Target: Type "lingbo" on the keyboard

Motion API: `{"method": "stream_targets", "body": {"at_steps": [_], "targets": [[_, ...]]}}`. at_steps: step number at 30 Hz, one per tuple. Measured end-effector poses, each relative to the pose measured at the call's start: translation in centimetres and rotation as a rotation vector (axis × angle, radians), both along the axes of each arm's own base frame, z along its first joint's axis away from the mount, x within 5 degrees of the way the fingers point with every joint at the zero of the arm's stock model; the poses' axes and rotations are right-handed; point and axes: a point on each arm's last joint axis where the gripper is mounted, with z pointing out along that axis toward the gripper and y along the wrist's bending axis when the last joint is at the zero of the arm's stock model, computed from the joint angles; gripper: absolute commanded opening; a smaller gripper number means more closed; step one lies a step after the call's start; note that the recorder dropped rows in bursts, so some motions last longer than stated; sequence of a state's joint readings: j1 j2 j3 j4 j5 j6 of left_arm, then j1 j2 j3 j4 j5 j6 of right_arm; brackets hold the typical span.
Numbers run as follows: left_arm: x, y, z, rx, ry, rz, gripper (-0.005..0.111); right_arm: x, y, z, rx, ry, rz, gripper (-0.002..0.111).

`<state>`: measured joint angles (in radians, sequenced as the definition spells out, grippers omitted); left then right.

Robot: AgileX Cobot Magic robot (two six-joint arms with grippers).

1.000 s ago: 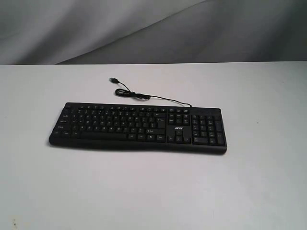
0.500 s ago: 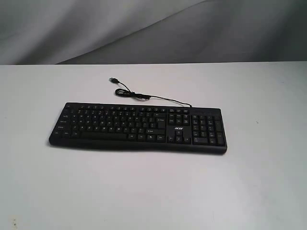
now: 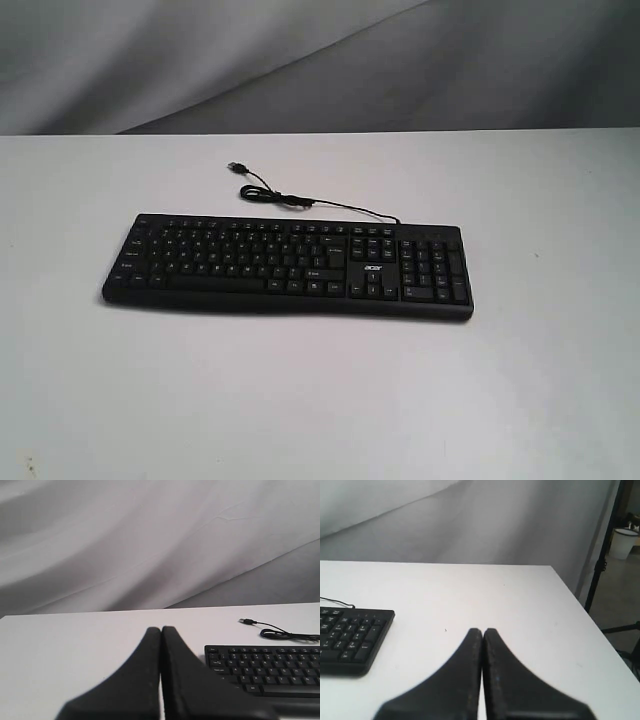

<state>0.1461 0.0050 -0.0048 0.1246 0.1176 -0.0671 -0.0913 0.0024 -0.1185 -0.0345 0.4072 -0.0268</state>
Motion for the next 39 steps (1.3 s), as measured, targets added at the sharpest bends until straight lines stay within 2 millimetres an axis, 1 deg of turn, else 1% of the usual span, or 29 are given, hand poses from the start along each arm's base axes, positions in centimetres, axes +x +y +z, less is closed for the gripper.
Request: {"method": "stream_targets", "body": {"at_steps": [4,8,10,14,39], "targets": [[0.0,0.0,0.0,0.0,0.0,0.0,0.001,0.1,0.0,-1.0,0.004,0.031,0.0,0.0],[0.0,0.0,0.0,0.0,0.0,0.0,0.001,0.5,0.0,-2.5,0.034,0.016,-0.002,0.0],[0.0,0.0,0.0,0.0,0.0,0.0,0.001,0.6,0.0,-2.8,0.037,0.012,-0.001,0.0],[0.0,0.0,0.0,0.0,0.0,0.0,0.001,0.6,0.0,-3.1,0.043,0.023,-0.001,0.0],[0.0,0.0,0.0,0.0,0.0,0.0,0.001,0.6,0.0,-3.1,0.056,0.024,-0.002,0.0]]}}
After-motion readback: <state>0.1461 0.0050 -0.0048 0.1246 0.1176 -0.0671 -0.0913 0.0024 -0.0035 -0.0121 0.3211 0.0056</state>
